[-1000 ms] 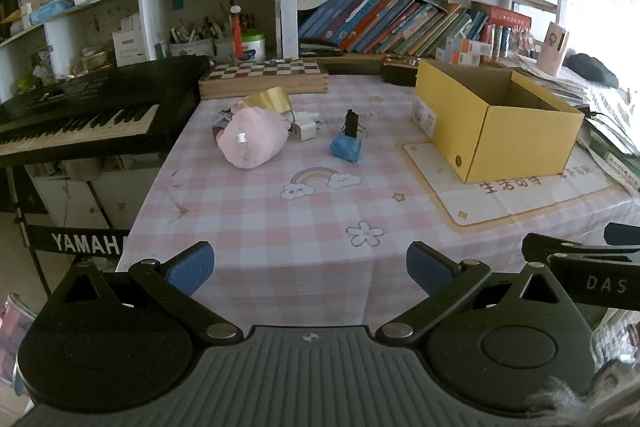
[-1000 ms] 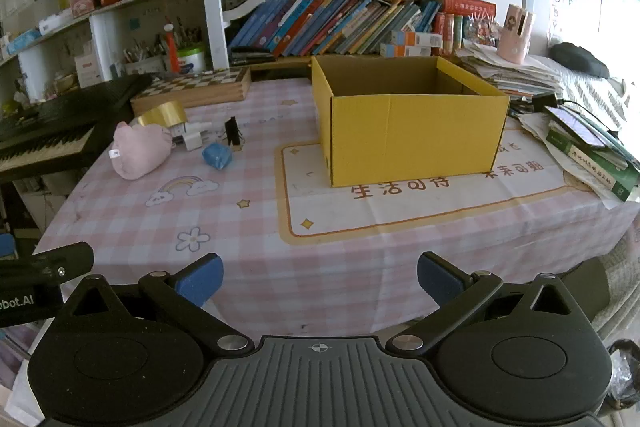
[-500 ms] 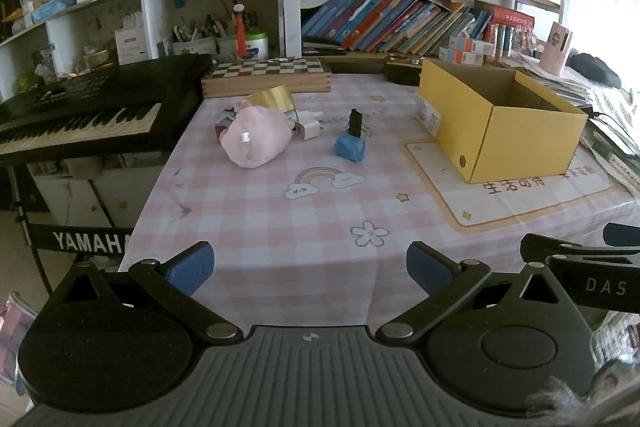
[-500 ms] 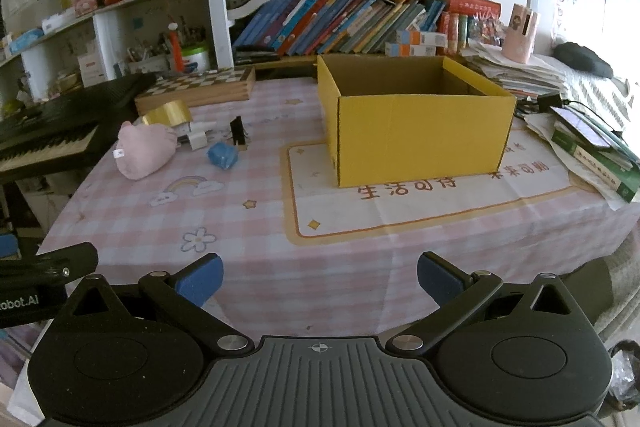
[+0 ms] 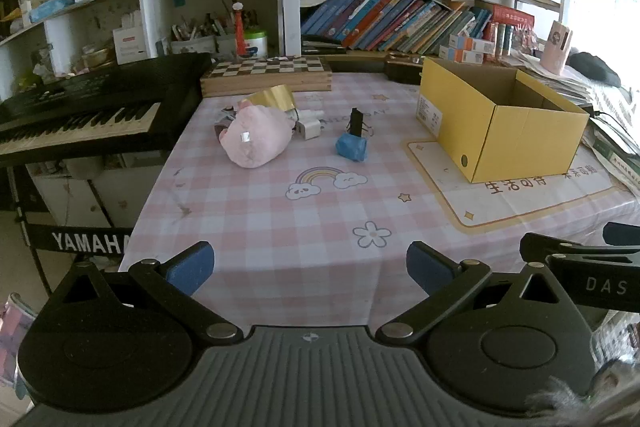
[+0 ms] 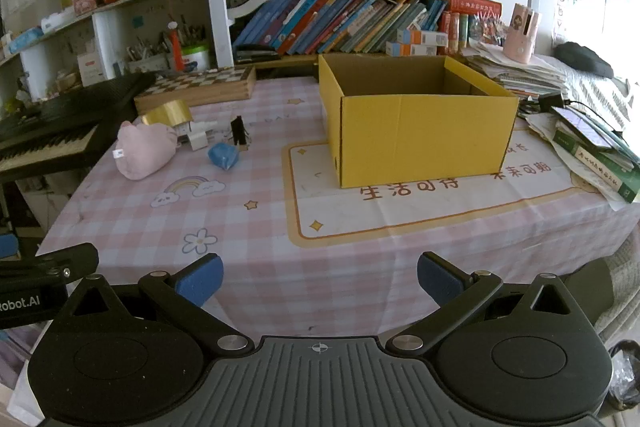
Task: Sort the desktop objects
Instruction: 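Move both tools toward the pink plush pig and blue cloth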
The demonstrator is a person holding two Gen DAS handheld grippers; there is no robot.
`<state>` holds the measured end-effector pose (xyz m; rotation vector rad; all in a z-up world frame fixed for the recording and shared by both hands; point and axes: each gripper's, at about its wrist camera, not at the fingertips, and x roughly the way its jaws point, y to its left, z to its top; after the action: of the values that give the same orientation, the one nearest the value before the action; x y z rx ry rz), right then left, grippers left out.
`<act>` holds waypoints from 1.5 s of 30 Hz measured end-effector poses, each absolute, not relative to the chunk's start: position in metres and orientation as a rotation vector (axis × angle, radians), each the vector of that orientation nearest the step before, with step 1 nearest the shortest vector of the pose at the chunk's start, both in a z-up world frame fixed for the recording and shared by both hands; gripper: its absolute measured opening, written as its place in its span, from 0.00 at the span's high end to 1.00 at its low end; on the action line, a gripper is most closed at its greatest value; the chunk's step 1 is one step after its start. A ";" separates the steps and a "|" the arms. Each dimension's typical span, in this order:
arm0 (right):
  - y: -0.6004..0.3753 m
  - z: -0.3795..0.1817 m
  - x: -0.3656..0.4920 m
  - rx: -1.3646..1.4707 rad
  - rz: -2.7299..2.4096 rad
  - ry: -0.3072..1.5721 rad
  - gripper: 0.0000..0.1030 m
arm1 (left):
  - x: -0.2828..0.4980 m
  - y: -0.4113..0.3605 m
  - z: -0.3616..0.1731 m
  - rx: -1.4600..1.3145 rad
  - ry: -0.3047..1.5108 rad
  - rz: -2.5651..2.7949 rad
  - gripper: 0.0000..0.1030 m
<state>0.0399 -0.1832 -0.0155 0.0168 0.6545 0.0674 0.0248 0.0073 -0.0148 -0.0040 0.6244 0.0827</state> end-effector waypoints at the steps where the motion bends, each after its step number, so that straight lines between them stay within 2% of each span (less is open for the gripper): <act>1: -0.184 -0.015 0.040 0.017 0.068 0.655 0.00 | 0.024 0.007 -0.014 -0.004 0.624 0.084 0.00; 28: -0.157 -0.016 0.072 -0.017 0.151 0.680 0.00 | 0.048 0.032 -0.016 -0.040 0.619 0.108 0.00; 45: -0.132 -0.023 0.146 -0.057 0.255 0.722 0.01 | 0.110 0.054 -0.019 -0.096 0.668 0.189 0.00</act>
<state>0.1464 -0.1318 -0.0226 -0.0572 0.7223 0.2551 0.1095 0.0542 -0.0194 -0.0959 0.6679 0.1893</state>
